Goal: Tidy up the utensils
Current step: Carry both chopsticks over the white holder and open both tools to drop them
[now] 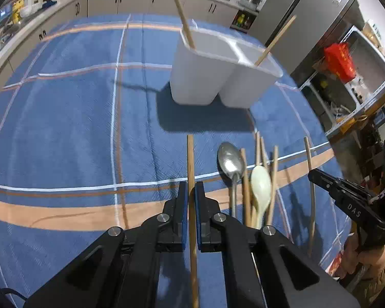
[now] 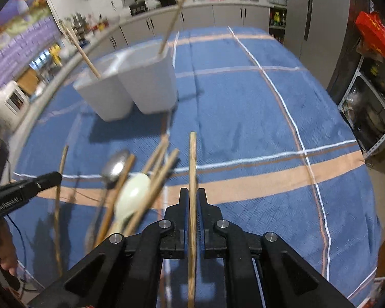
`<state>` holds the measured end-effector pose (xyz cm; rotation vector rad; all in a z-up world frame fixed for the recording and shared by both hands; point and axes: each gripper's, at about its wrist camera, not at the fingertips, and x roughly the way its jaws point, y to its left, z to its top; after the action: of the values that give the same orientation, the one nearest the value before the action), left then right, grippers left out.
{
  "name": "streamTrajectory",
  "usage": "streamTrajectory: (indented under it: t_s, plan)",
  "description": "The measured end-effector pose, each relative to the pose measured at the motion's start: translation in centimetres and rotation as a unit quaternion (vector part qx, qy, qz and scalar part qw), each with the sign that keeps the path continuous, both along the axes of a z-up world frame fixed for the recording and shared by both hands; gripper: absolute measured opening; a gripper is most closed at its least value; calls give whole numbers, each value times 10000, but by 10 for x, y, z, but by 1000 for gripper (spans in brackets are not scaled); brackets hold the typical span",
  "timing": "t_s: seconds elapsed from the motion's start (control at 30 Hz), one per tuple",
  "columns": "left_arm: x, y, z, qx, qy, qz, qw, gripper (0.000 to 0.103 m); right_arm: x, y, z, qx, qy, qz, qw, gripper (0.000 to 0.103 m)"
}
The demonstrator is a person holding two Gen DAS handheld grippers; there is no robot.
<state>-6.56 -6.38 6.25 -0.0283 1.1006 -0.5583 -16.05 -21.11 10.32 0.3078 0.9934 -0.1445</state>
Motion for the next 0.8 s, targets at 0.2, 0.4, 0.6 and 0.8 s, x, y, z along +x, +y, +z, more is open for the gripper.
streamTrajectory:
  t_s: [0.2,0.4,0.6,0.8]
  plan:
    - [-31,17,39,-237,-603,124,9978,5,-17,8,32,-9,-623,-12,9981,6]
    - [-69,17,73,-309,-1270,30,9914,4,-39,22,56,-126,-994,72,9949,6]
    - [-102,22,102,-463,-1778,-79,9829,4,-56,29,74,-227,-1263,113,9917,6]
    - [-114,30,127,-725,-2035,-117,9763,4,-67,31,95,-266,-1573,92,9872,6]
